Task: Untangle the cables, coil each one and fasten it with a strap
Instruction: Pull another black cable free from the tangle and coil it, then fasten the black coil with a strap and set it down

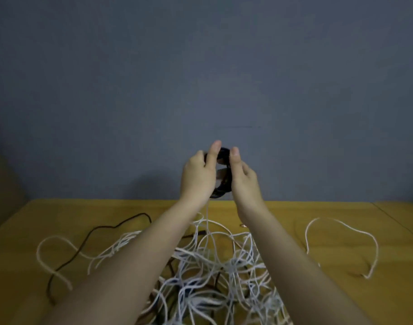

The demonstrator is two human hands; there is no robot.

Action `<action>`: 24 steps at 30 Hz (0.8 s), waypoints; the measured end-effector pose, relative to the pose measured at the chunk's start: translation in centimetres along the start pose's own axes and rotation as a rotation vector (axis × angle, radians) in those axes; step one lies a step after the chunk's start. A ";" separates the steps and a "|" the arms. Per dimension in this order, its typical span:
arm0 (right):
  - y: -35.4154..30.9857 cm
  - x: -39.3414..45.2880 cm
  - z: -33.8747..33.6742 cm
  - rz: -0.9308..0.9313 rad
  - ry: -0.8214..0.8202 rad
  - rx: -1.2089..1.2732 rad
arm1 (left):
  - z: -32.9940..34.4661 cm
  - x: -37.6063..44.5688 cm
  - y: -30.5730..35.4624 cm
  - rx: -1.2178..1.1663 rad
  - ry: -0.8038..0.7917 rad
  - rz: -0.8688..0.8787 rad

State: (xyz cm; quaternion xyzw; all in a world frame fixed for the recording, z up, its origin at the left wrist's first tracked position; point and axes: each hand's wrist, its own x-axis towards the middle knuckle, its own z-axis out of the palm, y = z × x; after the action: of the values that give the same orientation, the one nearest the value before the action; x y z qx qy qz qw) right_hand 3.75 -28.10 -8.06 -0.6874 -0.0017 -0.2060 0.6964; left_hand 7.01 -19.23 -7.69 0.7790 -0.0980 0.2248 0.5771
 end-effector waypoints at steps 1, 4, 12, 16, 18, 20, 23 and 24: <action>0.0 1.1 0.4 0.061 -0.016 0.023 | 0.4 1.4 -0.3 0.028 0.017 -0.014; -0.8 3.1 2.3 0.195 -0.013 0.080 | 0.3 4.3 -0.3 0.097 0.016 -0.066; -6.2 5.5 5.3 0.041 0.178 -0.241 | -3.1 7.7 4.5 0.172 -0.107 -0.100; -9.8 4.8 4.2 0.014 0.134 -0.447 | -6.0 7.1 8.6 0.259 -0.259 -0.088; -11.5 3.8 3.1 0.013 0.092 -0.542 | -7.0 6.6 10.4 0.283 -0.370 -0.069; -12.6 2.7 1.5 0.024 0.071 -0.596 | -7.4 6.0 11.7 0.246 -0.508 -0.097; -13.0 0.9 -1.8 0.053 0.072 -0.638 | -6.6 4.6 12.8 0.259 -0.741 -0.137; -12.8 0.1 -3.2 0.070 0.079 -0.662 | -6.0 3.9 13.0 0.283 -0.799 -0.145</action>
State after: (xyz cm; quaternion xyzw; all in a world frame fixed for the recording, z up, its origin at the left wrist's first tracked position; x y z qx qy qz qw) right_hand -0.80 -30.83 4.07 -0.8674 0.1159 -0.1977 0.4416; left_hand 3.67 -17.26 6.57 0.8812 -0.2272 -0.1246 0.3955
